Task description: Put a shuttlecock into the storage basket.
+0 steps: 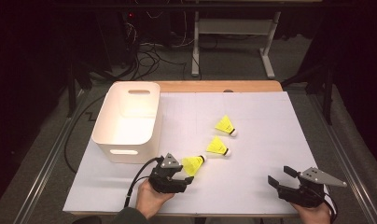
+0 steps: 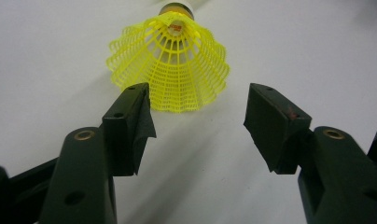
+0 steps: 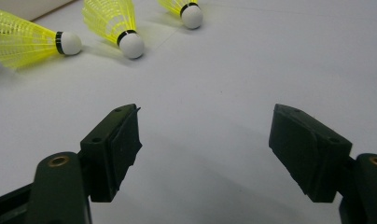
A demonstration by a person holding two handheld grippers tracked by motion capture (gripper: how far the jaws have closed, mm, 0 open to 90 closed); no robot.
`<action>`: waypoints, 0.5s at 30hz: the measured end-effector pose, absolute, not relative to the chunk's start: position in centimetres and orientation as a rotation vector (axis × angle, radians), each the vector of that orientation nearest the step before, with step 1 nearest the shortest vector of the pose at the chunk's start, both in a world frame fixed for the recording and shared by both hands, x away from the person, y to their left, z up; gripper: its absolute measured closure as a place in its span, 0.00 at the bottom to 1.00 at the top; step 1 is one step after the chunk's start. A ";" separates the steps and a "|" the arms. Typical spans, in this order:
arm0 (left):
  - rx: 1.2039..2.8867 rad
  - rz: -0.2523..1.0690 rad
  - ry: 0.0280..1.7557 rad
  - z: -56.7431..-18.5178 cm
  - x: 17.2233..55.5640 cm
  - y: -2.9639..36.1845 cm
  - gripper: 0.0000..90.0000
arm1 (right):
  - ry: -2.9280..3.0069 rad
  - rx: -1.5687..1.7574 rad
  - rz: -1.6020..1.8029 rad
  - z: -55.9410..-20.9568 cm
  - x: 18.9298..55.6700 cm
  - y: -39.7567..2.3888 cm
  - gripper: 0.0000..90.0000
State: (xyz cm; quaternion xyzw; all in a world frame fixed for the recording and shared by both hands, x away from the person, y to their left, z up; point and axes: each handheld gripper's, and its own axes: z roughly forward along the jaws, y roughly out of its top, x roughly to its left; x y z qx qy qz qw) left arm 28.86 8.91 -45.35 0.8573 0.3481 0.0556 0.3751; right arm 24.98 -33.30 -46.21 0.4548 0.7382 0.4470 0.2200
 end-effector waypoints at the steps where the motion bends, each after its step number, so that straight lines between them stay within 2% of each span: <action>1: 2.196 0.143 0.894 -45.4 28.9 8.8 0.46 | 2.042 1.258 1.236 -46.2 25.0 -33.3 0.28; 15: 2.207 0.108 0.911 -45.9 29.8 7.7 0.48 | 2.041 1.261 1.238 -46.2 25.0 -33.3 0.28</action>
